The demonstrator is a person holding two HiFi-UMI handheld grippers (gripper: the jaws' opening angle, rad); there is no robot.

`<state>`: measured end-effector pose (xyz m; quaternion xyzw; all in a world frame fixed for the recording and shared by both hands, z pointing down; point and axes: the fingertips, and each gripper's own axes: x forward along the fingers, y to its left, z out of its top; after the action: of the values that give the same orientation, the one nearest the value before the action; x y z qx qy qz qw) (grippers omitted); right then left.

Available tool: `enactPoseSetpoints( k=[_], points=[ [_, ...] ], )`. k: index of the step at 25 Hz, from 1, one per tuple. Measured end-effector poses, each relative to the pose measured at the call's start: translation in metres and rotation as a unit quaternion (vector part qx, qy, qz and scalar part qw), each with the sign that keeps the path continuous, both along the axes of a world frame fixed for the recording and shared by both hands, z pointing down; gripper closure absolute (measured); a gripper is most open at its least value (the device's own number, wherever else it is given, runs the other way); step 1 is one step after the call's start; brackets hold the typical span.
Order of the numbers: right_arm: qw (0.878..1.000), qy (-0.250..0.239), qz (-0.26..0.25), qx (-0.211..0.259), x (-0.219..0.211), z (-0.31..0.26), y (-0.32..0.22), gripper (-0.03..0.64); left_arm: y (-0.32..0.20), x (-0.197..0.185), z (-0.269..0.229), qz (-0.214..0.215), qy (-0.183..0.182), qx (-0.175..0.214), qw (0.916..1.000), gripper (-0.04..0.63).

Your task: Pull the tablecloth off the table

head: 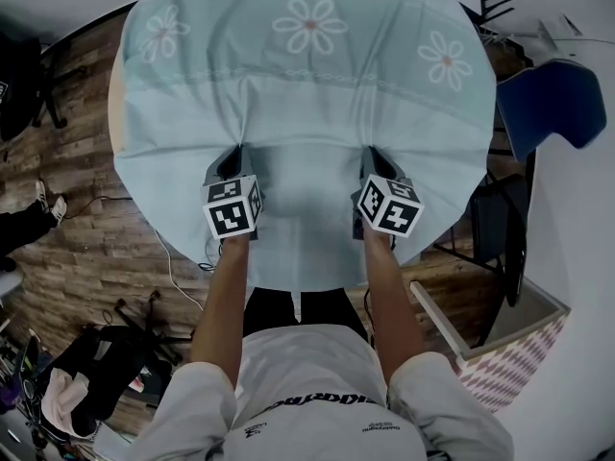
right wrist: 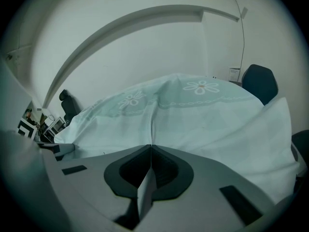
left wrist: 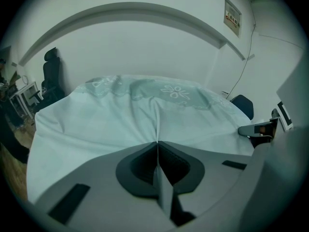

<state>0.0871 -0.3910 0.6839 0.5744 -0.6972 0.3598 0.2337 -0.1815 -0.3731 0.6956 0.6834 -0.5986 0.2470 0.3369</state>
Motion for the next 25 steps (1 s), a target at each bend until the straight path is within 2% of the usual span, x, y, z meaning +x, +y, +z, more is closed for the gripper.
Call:
enactPoseSetpoints(
  k=[14, 25],
  points=[
    [0.999, -0.009, -0.018, 0.049, 0.002, -0.059, 0.024, 0.581, 0.026, 0.007, -0.062, -0.001, -0.007, 0.046, 0.9989, 0.580],
    [0.996, -0.018, -0.051, 0.077, 0.008, -0.102, 0.074, 0.581, 0.077, 0.024, -0.106, 0.005, -0.011, 0.072, 0.9974, 0.580]
  ],
)
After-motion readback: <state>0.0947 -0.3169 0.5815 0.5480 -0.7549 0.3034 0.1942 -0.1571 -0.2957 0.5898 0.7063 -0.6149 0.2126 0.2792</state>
